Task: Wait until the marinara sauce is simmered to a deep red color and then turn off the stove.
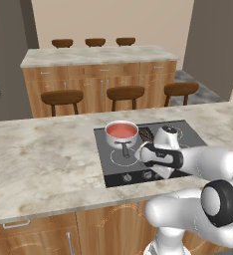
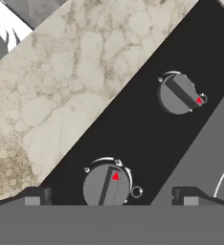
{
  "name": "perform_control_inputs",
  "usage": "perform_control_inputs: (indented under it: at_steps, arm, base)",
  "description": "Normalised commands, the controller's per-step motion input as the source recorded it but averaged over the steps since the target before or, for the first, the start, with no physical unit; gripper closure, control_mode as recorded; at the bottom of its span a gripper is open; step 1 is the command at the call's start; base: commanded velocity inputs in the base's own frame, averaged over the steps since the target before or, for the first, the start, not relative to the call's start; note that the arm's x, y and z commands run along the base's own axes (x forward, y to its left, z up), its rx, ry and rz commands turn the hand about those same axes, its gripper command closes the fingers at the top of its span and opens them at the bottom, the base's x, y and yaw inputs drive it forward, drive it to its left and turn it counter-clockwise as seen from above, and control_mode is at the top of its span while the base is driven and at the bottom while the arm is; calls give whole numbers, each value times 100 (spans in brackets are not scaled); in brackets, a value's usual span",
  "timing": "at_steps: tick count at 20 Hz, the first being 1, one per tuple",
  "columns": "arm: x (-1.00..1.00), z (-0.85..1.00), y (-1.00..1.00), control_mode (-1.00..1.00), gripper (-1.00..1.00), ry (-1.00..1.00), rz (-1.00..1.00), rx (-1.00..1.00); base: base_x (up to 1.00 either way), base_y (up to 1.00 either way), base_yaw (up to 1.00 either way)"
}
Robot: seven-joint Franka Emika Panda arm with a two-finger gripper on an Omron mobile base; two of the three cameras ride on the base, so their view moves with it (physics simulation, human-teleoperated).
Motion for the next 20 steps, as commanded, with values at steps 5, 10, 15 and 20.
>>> perform_control_inputs:
  at_steps: [5, 10, 15, 20]
  arm:
    - [10, -10, 7, -100, -100, 7, 0, -1]
    - [-13, -22, 0, -100, -100, 2, 0, 0]
    - [-7, -8, 0, -100, -100, 0, 0, 0]
    - [1, -5, 0, -100, -100, 0, -2, 0]
  base:
    - [0, 0, 0]
    - [0, 0, 0]
    - [0, 0, 0]
    - [0, 0, 0]
